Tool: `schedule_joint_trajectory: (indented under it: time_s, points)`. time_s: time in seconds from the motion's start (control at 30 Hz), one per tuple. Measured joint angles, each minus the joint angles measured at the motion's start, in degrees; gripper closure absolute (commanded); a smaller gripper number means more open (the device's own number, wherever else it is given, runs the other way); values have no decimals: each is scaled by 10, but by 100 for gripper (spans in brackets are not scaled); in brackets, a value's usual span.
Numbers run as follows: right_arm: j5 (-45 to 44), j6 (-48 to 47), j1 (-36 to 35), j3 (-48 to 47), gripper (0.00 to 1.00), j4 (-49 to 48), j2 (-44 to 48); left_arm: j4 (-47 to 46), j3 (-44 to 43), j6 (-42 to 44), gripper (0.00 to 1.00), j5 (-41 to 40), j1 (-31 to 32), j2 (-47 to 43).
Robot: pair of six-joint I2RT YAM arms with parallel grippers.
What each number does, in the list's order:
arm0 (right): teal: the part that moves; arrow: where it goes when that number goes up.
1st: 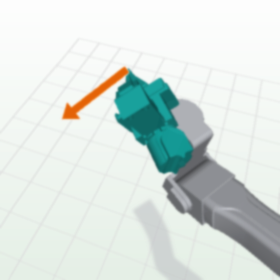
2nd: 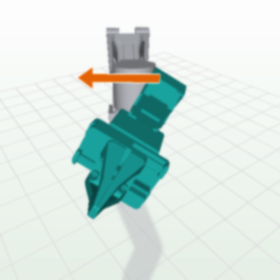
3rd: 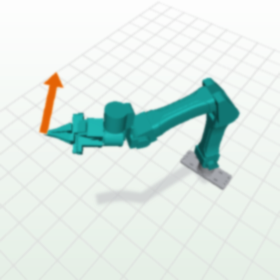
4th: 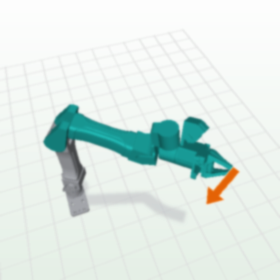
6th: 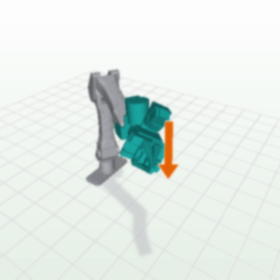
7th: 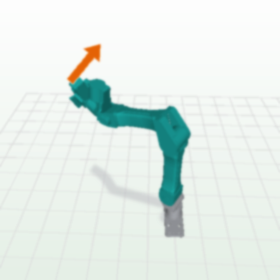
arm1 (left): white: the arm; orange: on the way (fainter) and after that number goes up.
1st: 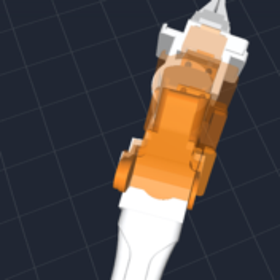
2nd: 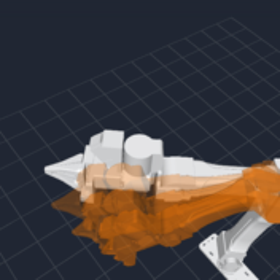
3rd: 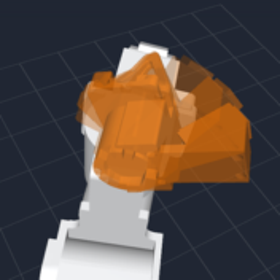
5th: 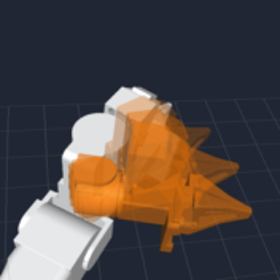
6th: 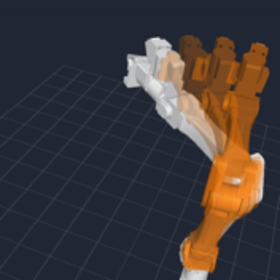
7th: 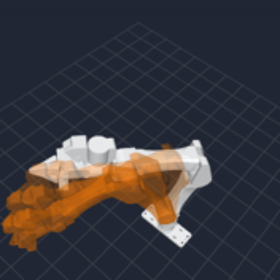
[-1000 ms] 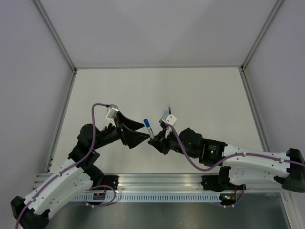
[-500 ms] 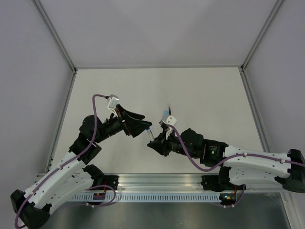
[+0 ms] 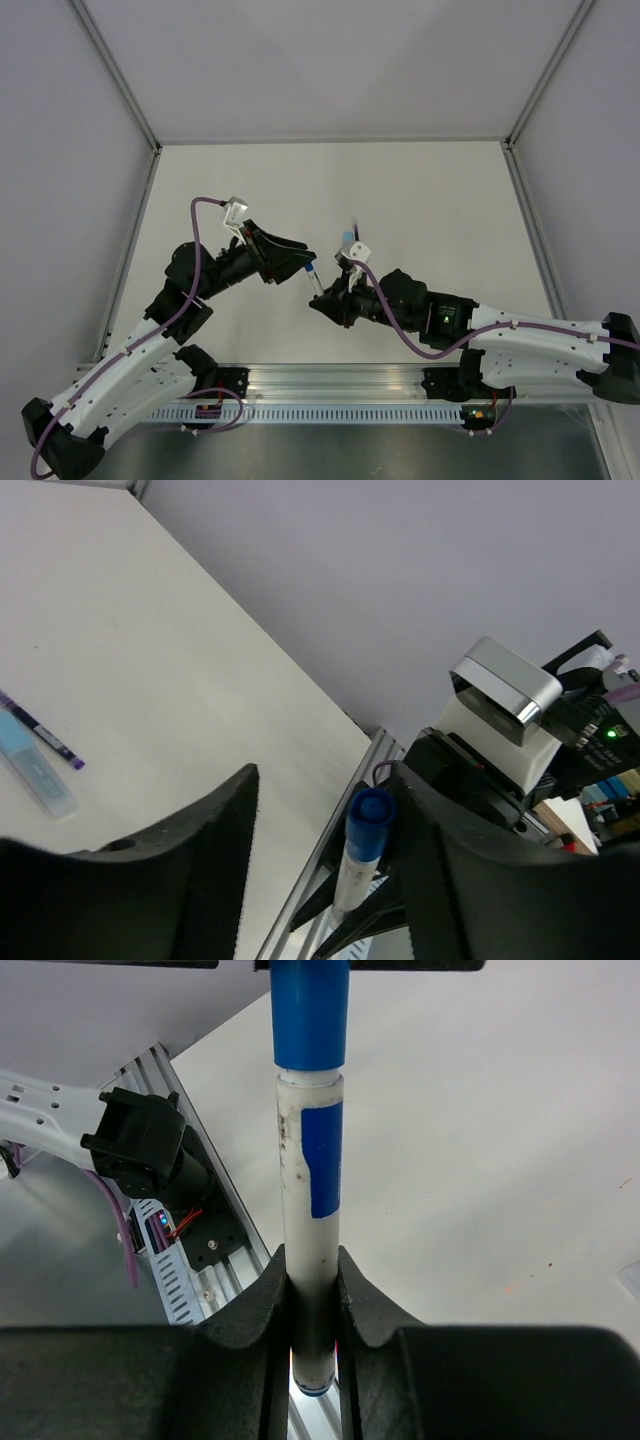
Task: Insert the pens into the pen caps
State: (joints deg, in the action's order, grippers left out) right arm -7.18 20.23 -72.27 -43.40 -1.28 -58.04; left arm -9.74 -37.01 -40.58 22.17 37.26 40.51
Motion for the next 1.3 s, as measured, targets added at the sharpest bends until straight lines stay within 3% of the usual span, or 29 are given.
schedule_joint_trajectory:
  time_s: [0.03,0.1,0.13,0.53,1.1,1.3]
  points:
    - [0,1,0,0,100,0,0,-3,0,-1,62,4,0,0]
    - [-4,4,1,0,100,0,-4,-11,0,-8,81,14,0,-1]
    - [-6,5,2,0,100,0,-8,-14,0,-9,98,19,0,-1]
    - [-19,-7,17,-85,100,109,-64,-74,52,-10,98,9,-10,-19]
    - [-124,-153,63,-248,100,283,-191,-156,70,-18,98,-87,-22,58]
    - [-97,-186,94,-263,100,296,-206,-213,94,-21,98,-103,-22,75]
